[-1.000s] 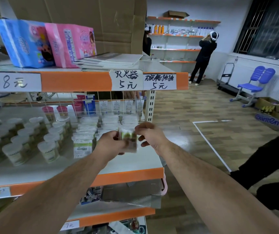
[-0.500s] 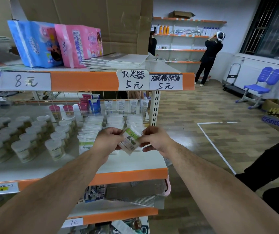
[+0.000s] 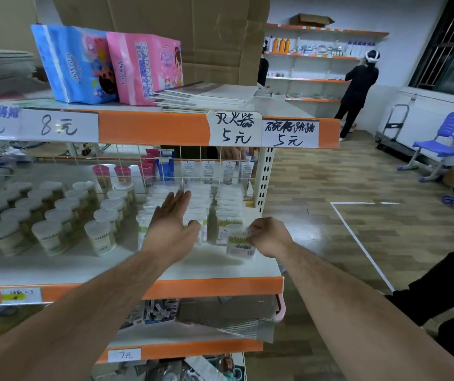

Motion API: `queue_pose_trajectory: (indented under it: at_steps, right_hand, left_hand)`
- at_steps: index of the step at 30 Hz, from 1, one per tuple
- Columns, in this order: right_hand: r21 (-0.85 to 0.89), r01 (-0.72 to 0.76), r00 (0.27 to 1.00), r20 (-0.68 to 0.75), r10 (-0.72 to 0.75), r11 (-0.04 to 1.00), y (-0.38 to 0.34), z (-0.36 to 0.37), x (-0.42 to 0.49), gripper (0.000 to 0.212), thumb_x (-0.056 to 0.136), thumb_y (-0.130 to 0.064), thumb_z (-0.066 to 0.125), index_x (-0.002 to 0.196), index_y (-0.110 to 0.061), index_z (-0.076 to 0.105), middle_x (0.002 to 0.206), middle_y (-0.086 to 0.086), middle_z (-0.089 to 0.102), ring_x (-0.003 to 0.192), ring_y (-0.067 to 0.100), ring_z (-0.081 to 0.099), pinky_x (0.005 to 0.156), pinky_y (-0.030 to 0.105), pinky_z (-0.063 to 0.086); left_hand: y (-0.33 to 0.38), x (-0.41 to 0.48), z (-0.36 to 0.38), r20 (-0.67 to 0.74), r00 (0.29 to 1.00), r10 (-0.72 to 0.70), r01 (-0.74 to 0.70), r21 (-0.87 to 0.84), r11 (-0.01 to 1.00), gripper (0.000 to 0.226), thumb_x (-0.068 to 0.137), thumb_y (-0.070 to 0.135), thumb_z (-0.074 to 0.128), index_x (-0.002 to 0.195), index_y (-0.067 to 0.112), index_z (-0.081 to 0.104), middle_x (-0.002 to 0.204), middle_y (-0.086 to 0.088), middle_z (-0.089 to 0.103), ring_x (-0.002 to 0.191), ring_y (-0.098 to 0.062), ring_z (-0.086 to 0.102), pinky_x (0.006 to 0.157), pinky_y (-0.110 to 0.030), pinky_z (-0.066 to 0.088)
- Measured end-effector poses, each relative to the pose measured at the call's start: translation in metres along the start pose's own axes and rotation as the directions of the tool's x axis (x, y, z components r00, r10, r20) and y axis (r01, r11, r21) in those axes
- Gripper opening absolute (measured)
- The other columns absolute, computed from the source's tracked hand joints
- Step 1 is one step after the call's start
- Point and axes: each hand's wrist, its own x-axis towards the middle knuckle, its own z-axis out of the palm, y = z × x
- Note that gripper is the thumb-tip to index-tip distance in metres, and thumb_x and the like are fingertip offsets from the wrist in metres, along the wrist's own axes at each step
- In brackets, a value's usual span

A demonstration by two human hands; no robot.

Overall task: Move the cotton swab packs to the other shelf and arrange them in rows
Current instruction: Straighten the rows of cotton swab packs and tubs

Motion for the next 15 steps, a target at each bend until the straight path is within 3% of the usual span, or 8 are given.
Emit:
queue_pose_trajectory:
  at_steps: [3, 6, 10, 13, 15]
  right_hand:
    - [0.038, -0.018, 1.000, -0.003, 0.018, 0.999, 0.000, 0.009, 0.009, 0.017, 0.090, -0.010, 0.054, 0.098, -0.013, 0.069, 0.088, -0.002, 0.066, 0.072, 0.013, 0.061, 0.053, 0.023, 0.047]
    - [0.045, 0.013, 0.999, -0.042, -0.011, 0.999, -0.002, 0.019, 0.023, 0.020, 0.087, -0.015, 0.061, 0.105, -0.015, 0.069, 0.092, -0.002, 0.062, 0.081, 0.015, 0.056, 0.072, 0.025, 0.047]
    - [0.041, 0.026, 0.993, -0.118, -0.021, 0.999, -0.012, 0.031, 0.035, 0.013, 0.089, -0.007, 0.053, 0.087, -0.017, 0.061, 0.081, -0.003, 0.060, 0.069, 0.015, 0.057, 0.053, 0.025, 0.046]
    - [-0.074, 0.038, 0.986, -0.161, -0.049, 0.997, -0.018, 0.037, 0.041, 0.017, 0.087, -0.005, 0.050, 0.082, -0.019, 0.058, 0.083, -0.001, 0.062, 0.075, 0.017, 0.059, 0.060, 0.027, 0.051]
    - [-0.142, 0.046, 0.979, -0.192, -0.073, 0.989, -0.020, 0.039, 0.044, 0.017, 0.087, -0.003, 0.050, 0.091, -0.015, 0.061, 0.091, 0.003, 0.062, 0.082, 0.021, 0.060, 0.066, 0.028, 0.052]
  left_hand:
    - [-0.013, -0.003, 0.000, 0.012, 1.000, 0.017, -0.018, 0.081, 0.997, 0.068, 0.100, 0.034, 0.038, 0.158, 0.028, 0.004, 0.164, 0.014, -0.003, 0.148, -0.001, -0.009, 0.122, -0.029, -0.006]
    - [-0.024, -0.004, 0.001, 0.019, 1.000, 0.012, -0.014, 0.099, 0.995, 0.068, 0.101, 0.034, 0.038, 0.158, 0.029, 0.002, 0.164, 0.013, -0.002, 0.148, -0.002, -0.009, 0.121, -0.028, -0.008]
    - [-0.034, -0.002, 0.003, 0.027, 1.000, 0.012, -0.016, 0.176, 0.984, 0.069, 0.100, 0.036, 0.038, 0.158, 0.027, 0.002, 0.164, 0.011, -0.004, 0.148, -0.003, -0.012, 0.119, -0.027, -0.011]
    - [-0.037, -0.001, 0.004, 0.047, 0.999, 0.022, -0.033, 0.255, 0.966, 0.070, 0.100, 0.040, 0.033, 0.158, 0.025, -0.004, 0.164, 0.011, -0.009, 0.147, -0.002, -0.016, 0.117, -0.026, -0.014]
    - [-0.037, -0.001, 0.005, 0.062, 0.998, 0.030, -0.047, 0.288, 0.956, 0.071, 0.100, 0.041, 0.032, 0.158, 0.023, -0.006, 0.163, 0.011, -0.011, 0.147, -0.001, -0.017, 0.117, -0.025, -0.014]
